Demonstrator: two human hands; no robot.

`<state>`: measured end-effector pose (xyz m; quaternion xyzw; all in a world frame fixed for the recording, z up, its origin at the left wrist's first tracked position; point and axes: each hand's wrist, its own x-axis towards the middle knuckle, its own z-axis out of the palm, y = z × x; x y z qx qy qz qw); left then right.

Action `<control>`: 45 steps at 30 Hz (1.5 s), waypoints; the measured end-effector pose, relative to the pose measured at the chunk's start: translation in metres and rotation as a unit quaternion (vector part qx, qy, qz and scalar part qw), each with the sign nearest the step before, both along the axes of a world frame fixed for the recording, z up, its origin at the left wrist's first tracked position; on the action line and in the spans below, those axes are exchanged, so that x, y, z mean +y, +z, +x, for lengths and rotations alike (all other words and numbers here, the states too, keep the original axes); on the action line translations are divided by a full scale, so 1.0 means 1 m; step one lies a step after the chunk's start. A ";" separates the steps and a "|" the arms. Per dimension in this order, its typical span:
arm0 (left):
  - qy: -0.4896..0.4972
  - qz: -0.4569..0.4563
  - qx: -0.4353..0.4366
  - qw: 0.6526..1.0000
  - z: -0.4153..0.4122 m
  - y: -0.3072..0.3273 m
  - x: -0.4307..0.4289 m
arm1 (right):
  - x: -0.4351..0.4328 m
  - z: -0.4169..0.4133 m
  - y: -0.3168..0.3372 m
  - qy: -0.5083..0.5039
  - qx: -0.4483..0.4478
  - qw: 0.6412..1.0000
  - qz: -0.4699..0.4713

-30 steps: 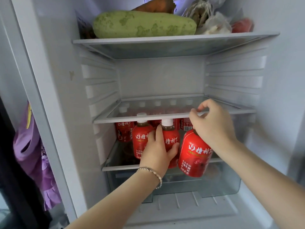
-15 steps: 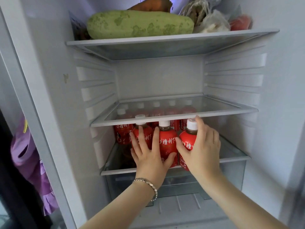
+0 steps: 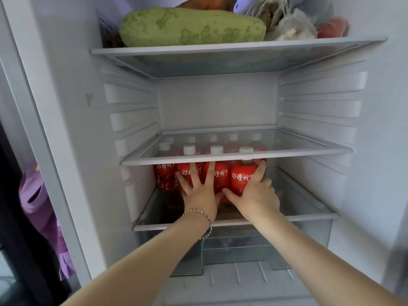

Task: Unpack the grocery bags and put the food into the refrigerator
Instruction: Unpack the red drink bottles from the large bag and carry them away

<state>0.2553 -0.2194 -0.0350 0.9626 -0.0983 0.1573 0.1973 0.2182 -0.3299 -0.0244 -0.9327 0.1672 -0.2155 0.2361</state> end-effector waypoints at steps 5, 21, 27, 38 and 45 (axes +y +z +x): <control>0.014 0.042 0.061 0.997 0.030 0.013 -0.002 | 0.004 0.043 -0.004 -0.032 0.062 0.997 0.030; -0.019 0.224 0.074 0.972 0.043 0.003 0.042 | 0.004 0.075 0.001 -0.023 0.162 0.986 -0.044; -0.010 0.209 0.073 0.975 0.041 -0.001 0.036 | 0.033 0.072 0.000 0.143 0.112 0.976 -0.123; -0.030 0.231 0.094 0.968 0.034 0.009 0.040 | 0.013 0.047 0.006 0.237 0.115 0.957 -0.126; -0.006 0.024 0.072 0.997 -0.028 0.027 0.054 | 0.021 -0.004 0.012 0.298 0.077 0.939 -0.155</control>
